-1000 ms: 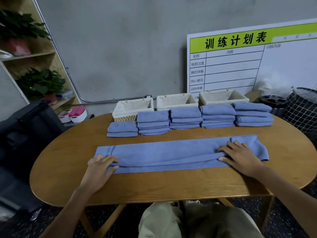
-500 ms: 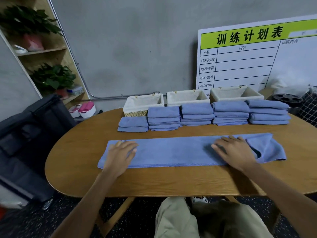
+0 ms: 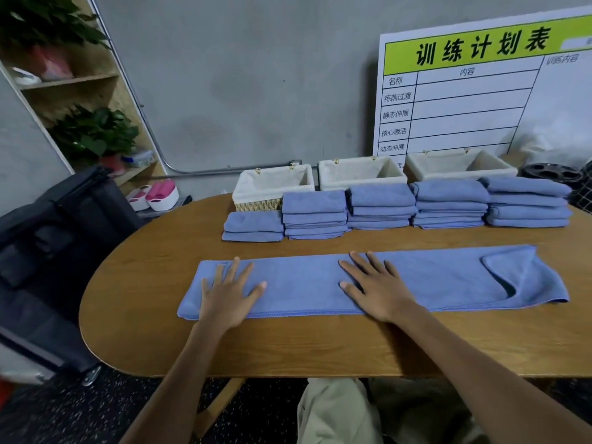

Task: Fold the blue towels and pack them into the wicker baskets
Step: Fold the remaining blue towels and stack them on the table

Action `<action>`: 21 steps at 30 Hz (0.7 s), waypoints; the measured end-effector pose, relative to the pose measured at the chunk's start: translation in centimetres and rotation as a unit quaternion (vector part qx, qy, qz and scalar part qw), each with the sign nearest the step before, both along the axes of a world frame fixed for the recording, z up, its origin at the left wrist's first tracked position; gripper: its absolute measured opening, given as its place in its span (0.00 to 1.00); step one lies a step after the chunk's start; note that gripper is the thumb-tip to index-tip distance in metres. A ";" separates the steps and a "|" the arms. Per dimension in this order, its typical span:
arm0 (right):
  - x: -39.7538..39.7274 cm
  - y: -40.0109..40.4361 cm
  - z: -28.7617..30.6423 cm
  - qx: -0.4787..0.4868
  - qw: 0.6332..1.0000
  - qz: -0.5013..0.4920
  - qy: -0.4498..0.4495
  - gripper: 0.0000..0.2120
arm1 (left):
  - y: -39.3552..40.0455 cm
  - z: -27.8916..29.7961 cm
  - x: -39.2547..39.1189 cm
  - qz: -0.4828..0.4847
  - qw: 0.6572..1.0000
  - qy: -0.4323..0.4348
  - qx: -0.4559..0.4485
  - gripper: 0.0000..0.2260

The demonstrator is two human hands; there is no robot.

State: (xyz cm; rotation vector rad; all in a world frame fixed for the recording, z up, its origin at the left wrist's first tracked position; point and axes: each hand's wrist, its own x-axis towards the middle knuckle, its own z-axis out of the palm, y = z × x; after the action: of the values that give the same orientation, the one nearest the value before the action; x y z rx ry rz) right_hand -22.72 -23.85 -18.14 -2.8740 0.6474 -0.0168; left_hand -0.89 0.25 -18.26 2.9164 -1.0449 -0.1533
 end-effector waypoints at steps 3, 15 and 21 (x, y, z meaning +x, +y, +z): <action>-0.3 -0.1 -0.1 0.004 1.000 0.003 -0.003 0.45 | 0.7 0.1 0.5 0.000 1.000 0.011 0.005 0.35; -1.9 -1.3 0.3 0.003 1.000 0.022 0.004 0.47 | -1.1 0.3 0.7 0.006 1.000 0.010 -0.011 0.47; -5.5 -4.3 -0.2 0.000 1.000 -0.029 0.004 0.52 | -0.9 0.4 0.6 0.016 1.000 0.011 0.001 0.45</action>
State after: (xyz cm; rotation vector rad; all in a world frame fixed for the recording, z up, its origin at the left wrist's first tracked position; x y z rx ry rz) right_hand -28.23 -28.12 -18.34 -2.8562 0.7317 -0.0125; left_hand -0.28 -0.66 -17.82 2.9239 -0.9948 -0.1852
